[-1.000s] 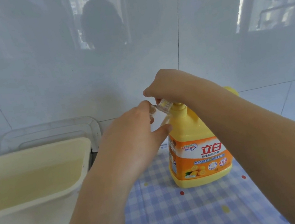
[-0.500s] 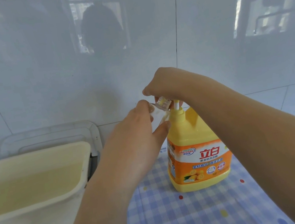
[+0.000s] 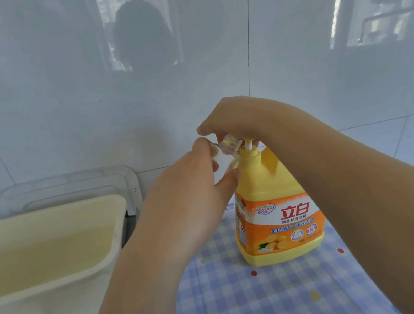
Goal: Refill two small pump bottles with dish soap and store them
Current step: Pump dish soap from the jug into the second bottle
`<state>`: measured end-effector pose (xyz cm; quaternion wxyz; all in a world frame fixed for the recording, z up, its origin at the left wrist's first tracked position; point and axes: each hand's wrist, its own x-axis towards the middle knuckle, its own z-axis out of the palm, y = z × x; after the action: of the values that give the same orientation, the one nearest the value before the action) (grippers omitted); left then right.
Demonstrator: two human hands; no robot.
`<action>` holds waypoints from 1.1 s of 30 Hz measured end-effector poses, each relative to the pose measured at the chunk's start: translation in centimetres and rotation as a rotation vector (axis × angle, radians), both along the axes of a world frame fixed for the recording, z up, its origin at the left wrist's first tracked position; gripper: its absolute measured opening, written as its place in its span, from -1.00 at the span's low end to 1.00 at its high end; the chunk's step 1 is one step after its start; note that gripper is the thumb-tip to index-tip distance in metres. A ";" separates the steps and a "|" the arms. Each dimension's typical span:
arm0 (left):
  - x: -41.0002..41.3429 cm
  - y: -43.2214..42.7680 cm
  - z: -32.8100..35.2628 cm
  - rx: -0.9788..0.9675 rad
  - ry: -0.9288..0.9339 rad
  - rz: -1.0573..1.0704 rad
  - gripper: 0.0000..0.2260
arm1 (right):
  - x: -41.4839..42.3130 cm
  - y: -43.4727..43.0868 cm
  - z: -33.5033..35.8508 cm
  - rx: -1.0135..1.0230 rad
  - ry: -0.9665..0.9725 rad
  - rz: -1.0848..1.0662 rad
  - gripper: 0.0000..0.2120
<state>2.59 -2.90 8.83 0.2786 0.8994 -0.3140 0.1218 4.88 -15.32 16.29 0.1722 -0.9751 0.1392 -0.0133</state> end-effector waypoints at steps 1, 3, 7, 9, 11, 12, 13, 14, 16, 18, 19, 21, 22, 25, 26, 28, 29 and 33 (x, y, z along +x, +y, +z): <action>0.0 0.0 -0.1 0.020 -0.007 0.003 -0.68 | 0.2 0.0 -0.2 -0.007 -0.006 0.008 -0.74; 0.0 0.1 -0.1 0.054 -0.014 0.006 -0.69 | 0.5 -0.2 -0.8 -0.001 -0.031 0.005 -0.75; 0.1 0.1 -0.1 0.067 -0.010 0.010 -0.67 | 1.0 -0.3 -1.1 0.013 -0.044 -0.006 -0.76; 0.0 0.1 -0.1 0.068 -0.014 0.008 -0.67 | 1.1 -0.4 -1.1 0.017 -0.045 -0.008 -0.77; 0.0 0.2 -0.2 0.067 -0.018 0.006 -0.67 | 1.1 -0.5 -1.1 0.020 -0.053 -0.013 -0.78; 0.0 0.2 -0.2 0.067 -0.017 0.006 -0.67 | 1.1 -0.5 -1.2 0.023 -0.053 -0.014 -0.78; 0.0 0.3 -0.1 0.066 -0.015 0.004 -0.66 | 1.2 -0.5 -1.1 0.022 -0.049 -0.019 -0.77; 0.0 0.3 -0.1 0.065 -0.013 0.003 -0.66 | 1.2 -0.4 -1.1 0.018 -0.040 -0.027 -0.76; 0.0 0.2 0.0 0.059 -0.019 0.008 -0.66 | 1.3 -0.3 -1.0 0.001 -0.029 -0.034 -0.74; 0.0 0.2 0.0 0.056 -0.036 0.017 -0.66 | 1.3 -0.3 -0.9 -0.010 -0.035 -0.031 -0.73; 0.0 0.2 0.1 0.055 -0.043 0.024 -0.66 | 1.3 -0.2 -0.9 -0.007 -0.043 -0.032 -0.72; 0.0 0.2 0.1 0.055 -0.054 0.033 -0.66 | 1.2 -0.4 -0.9 0.000 -0.060 -0.036 -0.70; -0.1 0.2 0.1 0.049 -0.058 0.036 -0.66 | 1.1 -0.4 -0.9 0.003 -0.068 -0.036 -0.68; -0.3 0.1 0.4 -0.002 -0.062 0.039 -0.68 | 0.7 -0.3 -0.2 -0.006 -0.074 -0.035 -0.64; -0.4 0.1 0.5 -0.017 -0.063 0.042 -0.69 | 0.6 -0.2 0.0 -0.007 -0.070 -0.031 -0.63; -0.6 0.1 0.6 -0.034 -0.062 0.044 -0.70 | 0.2 0.1 0.4 -0.009 -0.056 -0.021 -0.57; -0.6 0.1 0.7 -0.035 -0.059 0.043 -0.70 | 0.1 0.1 0.5 -0.009 -0.055 -0.014 -0.54; -0.6 0.1 0.7 -0.032 -0.055 0.040 -0.71 | -0.2 0.5 0.5 -0.057 -0.089 0.041 -0.63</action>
<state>2.01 -2.75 9.48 0.2818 0.8973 -0.3014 0.1568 4.64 -14.87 16.80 0.1504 -0.9807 0.1111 -0.0569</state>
